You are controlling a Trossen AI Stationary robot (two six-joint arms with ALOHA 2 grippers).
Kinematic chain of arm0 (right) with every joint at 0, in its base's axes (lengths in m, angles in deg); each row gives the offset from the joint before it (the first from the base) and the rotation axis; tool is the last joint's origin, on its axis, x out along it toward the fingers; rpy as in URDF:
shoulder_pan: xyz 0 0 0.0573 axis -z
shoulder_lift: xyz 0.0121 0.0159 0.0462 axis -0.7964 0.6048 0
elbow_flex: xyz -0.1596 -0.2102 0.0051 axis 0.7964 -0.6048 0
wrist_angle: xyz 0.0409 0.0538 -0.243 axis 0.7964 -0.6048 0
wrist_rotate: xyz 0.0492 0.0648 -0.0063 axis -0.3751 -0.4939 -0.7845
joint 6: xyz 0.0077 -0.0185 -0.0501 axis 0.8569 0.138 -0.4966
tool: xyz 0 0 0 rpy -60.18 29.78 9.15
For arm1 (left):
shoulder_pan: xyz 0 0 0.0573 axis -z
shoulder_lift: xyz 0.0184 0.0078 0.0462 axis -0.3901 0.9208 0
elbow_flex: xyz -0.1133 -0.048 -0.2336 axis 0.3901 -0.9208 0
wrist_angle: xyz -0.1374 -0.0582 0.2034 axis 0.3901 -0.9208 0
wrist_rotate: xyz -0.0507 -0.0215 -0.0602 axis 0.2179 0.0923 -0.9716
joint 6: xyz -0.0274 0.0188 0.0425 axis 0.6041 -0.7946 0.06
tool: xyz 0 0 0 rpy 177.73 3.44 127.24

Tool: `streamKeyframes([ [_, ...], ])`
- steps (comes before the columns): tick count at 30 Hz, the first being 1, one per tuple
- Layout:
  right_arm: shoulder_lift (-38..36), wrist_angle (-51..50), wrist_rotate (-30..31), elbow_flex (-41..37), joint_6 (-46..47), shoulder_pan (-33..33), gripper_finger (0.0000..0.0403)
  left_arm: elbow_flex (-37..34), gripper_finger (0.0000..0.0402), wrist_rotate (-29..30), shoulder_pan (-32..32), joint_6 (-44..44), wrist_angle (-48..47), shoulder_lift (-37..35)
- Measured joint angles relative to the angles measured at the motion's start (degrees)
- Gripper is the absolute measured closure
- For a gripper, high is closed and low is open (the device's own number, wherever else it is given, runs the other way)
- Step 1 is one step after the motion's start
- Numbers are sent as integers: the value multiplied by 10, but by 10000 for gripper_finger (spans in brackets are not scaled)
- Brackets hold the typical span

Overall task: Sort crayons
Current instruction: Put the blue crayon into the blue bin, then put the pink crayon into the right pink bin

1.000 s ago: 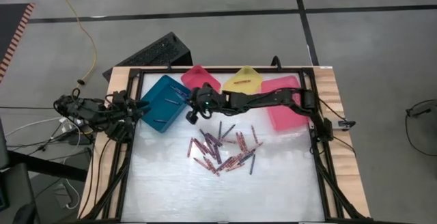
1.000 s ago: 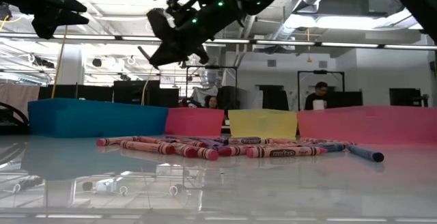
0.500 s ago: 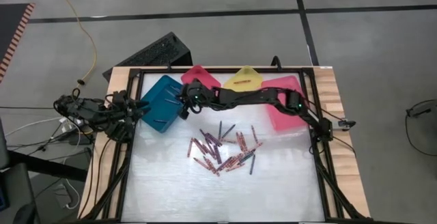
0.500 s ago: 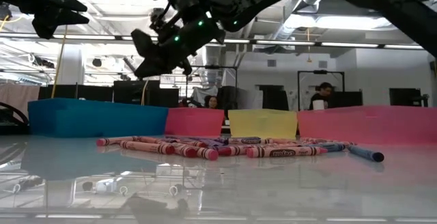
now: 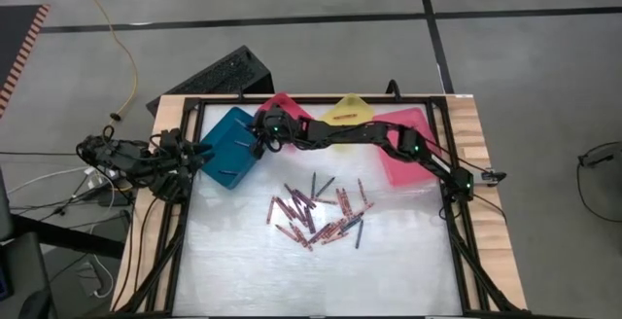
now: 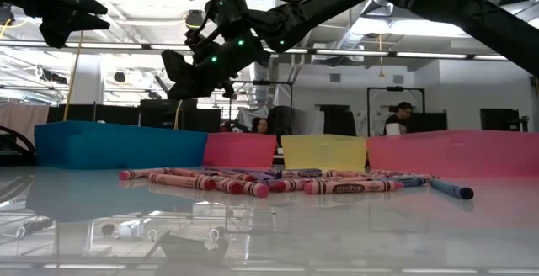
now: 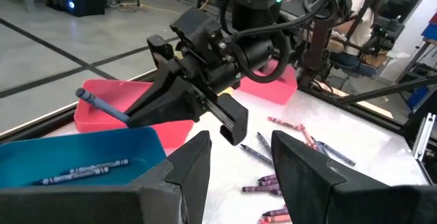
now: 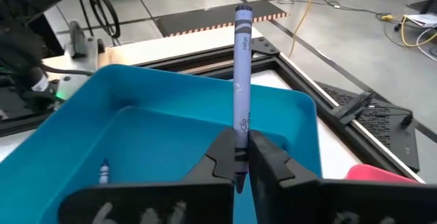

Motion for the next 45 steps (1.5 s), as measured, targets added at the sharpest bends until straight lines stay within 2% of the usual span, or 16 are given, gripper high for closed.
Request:
streamKeyframes([
  [3, 0, 0, -1, 0, -1, 5, 358, 0, 256, 0, 0, 0, 0, 0],
  [9, 0, -6, -43, 0, -3, 12, 318, 0, 256, 0, 0, 0, 0, 0],
  [16, -26, -67, -58, -2, -3, 12, 292, 0, 256, 0, 0, 1, 0, 0],
  [20, -84, -170, -61, 0, -3, 7, 293, 0, 256, 0, 0, 1, 0, 0],
  [28, -181, -444, -60, -1, 12, -25, 294, 0, 256, 0, 0, 0, 0, 0],
  [37, -277, -650, -58, -1, 4, -85, 294, 0, 256, 10, 0, 20, -9, 0],
  [41, -330, -722, -19, -1, 46, -115, 294, 0, 256, 15, 0, 21, -10, 0],
  [45, -373, -797, 94, -1, 115, -155, 294, 0, 256, 15, 0, 21, -11, 0],
])
